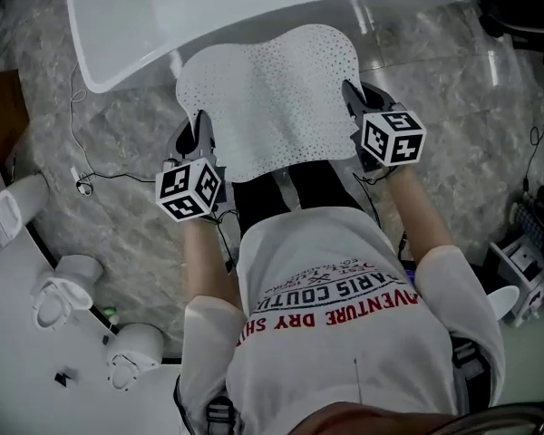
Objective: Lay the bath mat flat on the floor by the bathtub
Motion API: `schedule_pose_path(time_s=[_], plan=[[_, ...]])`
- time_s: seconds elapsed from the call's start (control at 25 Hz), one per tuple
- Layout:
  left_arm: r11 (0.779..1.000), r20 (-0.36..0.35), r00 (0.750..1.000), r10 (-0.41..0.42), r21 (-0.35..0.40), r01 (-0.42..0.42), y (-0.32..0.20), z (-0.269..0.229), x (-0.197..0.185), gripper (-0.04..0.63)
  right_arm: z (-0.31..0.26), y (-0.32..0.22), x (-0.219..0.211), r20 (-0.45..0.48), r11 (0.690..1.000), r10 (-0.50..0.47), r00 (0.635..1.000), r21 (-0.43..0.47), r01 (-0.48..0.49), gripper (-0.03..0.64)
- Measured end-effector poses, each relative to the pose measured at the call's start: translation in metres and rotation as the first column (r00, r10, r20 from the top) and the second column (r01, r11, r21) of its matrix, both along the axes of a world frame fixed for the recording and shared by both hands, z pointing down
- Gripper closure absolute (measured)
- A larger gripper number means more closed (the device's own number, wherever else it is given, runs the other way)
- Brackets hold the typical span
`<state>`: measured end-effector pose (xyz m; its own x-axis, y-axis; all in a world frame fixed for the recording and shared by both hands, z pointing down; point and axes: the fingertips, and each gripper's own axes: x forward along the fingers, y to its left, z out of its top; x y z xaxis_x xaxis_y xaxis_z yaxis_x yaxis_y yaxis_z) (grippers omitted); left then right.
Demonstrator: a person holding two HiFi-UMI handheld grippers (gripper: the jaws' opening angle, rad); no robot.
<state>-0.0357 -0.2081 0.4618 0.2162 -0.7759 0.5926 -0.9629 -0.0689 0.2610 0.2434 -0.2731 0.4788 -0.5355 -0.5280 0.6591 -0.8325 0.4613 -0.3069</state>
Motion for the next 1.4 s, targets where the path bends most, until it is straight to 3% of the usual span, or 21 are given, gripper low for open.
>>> schedule_pose_path(time_s=[0.36, 1.0, 1.4], plan=[[0.997, 0.004, 1.0, -0.024, -0.074, 0.024, 0.018, 0.114, 0.003, 0.578, 0.108, 0.005, 0.006, -0.044, 1.0, -0.029, 0.999, -0.008, 0.029, 0.604], [0.997, 0.004, 0.999, -0.045, -0.065, 0.045, 0.019, 0.4, -0.036, 0.578, 0.376, -0.021, 0.0, -0.085, 0.999, 0.002, 0.996, 0.044, 0.002, 0.604], [0.998, -0.02, 0.998, -0.064, -0.024, 0.064, -0.008, 0.539, -0.052, 0.578, 0.5, -0.057, 0.002, -0.136, 0.996, -0.028, 0.99, 0.085, 0.039, 0.604]])
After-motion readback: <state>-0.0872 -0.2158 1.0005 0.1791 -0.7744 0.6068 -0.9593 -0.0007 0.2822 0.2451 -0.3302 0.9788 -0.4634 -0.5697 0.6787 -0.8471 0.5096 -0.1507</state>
